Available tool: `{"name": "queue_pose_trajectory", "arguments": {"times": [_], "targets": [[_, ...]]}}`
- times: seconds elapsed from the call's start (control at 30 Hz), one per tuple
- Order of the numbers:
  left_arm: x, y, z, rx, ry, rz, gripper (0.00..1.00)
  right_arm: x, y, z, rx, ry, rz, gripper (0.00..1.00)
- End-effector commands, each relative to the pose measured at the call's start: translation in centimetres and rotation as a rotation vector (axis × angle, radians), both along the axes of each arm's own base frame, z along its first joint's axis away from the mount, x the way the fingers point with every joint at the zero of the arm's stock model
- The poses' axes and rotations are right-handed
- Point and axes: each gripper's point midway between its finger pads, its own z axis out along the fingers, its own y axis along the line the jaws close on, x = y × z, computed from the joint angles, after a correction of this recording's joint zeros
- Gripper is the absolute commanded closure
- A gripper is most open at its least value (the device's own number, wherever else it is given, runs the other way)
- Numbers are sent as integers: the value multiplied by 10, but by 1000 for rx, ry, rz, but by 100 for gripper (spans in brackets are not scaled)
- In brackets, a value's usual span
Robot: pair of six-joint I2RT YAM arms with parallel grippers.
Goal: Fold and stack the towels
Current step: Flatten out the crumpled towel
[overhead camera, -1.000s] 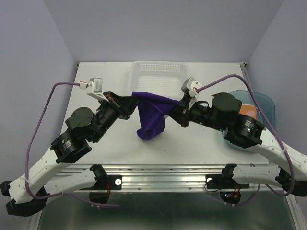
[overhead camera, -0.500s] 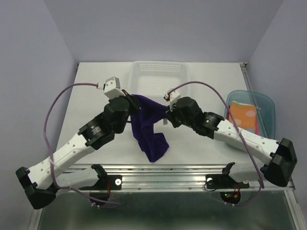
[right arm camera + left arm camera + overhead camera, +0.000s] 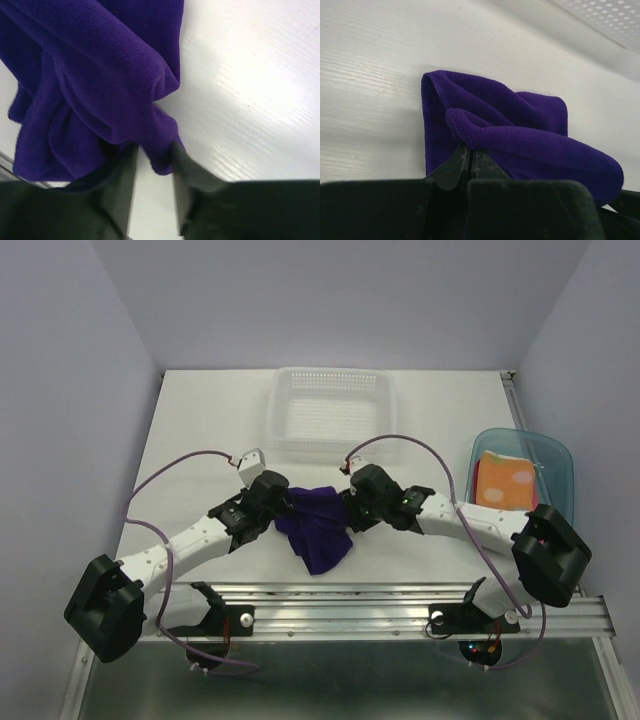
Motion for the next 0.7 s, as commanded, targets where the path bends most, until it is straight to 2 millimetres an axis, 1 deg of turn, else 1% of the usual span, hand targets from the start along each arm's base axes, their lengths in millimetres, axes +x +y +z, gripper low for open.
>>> {"name": "queue_pose_trajectory", "arguments": {"times": [0.0, 0.03, 0.07, 0.1, 0.2, 0.33, 0.37, 0.43, 0.47, 0.53, 0.57, 0.67], "targets": [[19, -2, 18, -83, -74, 44, 100, 17, 0, 11, 63, -89, -88, 52], [20, -2, 19, -84, -77, 46, 100, 17, -1, 11, 69, -97, -95, 50], [22, 1, 20, -85, -77, 54, 100, 18, 0, 16, 91, -114, -97, 48], [24, -1, 23, -90, -85, 47, 100, 14, -4, 10, 85, -107, -95, 46], [28, -2, 27, -99, -91, 38, 100, 7, -13, 1, 80, -102, -98, 43], [32, -6, 27, -100, -86, 26, 100, -2, -22, -13, 63, -83, -96, 43], [32, -7, 25, -100, -78, 20, 100, -1, -21, -12, 73, -96, -94, 43], [33, -7, 24, -100, -74, 19, 100, 1, -26, -16, 61, -113, -107, 43], [33, -8, 22, -101, -67, 15, 100, 4, -24, -14, 66, -121, -109, 44], [34, -8, 21, -101, -61, 16, 100, 3, -19, -17, 58, -109, -75, 44], [34, -8, 21, -102, -61, 14, 100, 7, -22, -18, 40, -119, -94, 44], [35, -7, 23, -108, -65, 15, 100, 14, -20, -27, 3, -112, -108, 44]]}}
